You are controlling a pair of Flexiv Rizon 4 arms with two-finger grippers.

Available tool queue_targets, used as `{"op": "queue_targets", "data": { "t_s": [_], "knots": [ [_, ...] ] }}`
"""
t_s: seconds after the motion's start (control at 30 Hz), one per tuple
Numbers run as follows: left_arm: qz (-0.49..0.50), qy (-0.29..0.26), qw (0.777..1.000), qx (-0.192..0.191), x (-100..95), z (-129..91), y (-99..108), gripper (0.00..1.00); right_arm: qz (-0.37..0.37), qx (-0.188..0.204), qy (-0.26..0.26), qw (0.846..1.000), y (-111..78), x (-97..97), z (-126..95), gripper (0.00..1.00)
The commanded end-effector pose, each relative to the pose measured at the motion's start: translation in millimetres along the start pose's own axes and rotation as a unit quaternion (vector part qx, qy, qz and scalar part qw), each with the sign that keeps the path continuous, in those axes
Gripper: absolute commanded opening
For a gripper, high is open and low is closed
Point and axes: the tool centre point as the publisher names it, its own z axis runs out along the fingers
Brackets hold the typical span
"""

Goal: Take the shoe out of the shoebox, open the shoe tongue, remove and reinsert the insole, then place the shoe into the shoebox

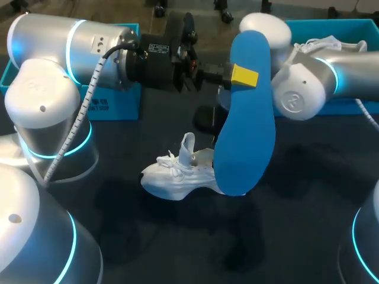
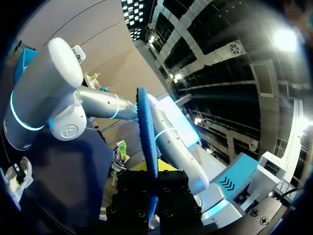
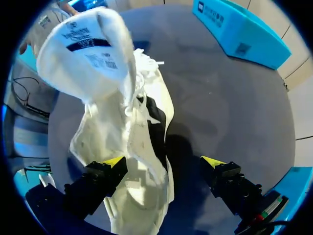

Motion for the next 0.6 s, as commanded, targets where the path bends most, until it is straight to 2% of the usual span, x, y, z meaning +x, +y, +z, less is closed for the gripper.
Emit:
{"op": "queue_targets", "data": {
  "t_s": [0.03, 0.07, 0.13, 0.2, 0.23, 0.4, 0.6],
  "knots": [
    [0.0, -0.001, 1.0, 0.001, 0.0, -0.4, 2.0, 0.0, 0.002, 0.004, 0.005, 1.0, 5.6, -2.6, 12.8, 0.85],
    [0.0, -0.001, 1.0, 0.001, 0.0, -0.4, 2.0, 0.0, 0.003, 0.004, 0.007, 1.0, 5.7, -2.3, 13.5, 0.53],
    [0.0, -0.001, 1.0, 0.001, 0.0, -0.4, 2.0, 0.0, 0.003, 0.005, 0.008, 1.0, 6.1, -1.5, 14.1, 0.34],
    [0.0, -0.001, 1.0, 0.001, 0.0, -0.4, 2.0, 0.0, 0.004, 0.005, 0.012, 1.0, 5.8, -0.2, 15.3, 0.05],
    [0.0, -0.001, 1.0, 0.001, 0.0, -0.4, 2.0, 0.0, 0.005, 0.006, 0.014, 1.0, 5.3, 0.6, 15.9, 0.0],
    [0.0, -0.001, 1.0, 0.001, 0.0, -0.4, 2.0, 0.0, 0.011, 0.012, 0.024, 1.0, 1.5, 3.4, 18.3, 0.0],
    [0.0, -0.001, 1.0, 0.001, 0.0, -0.4, 2.0, 0.0, 0.019, 0.024, 0.036, 0.999, -1.6, 6.2, 10.6, 0.0]
  ]
}}
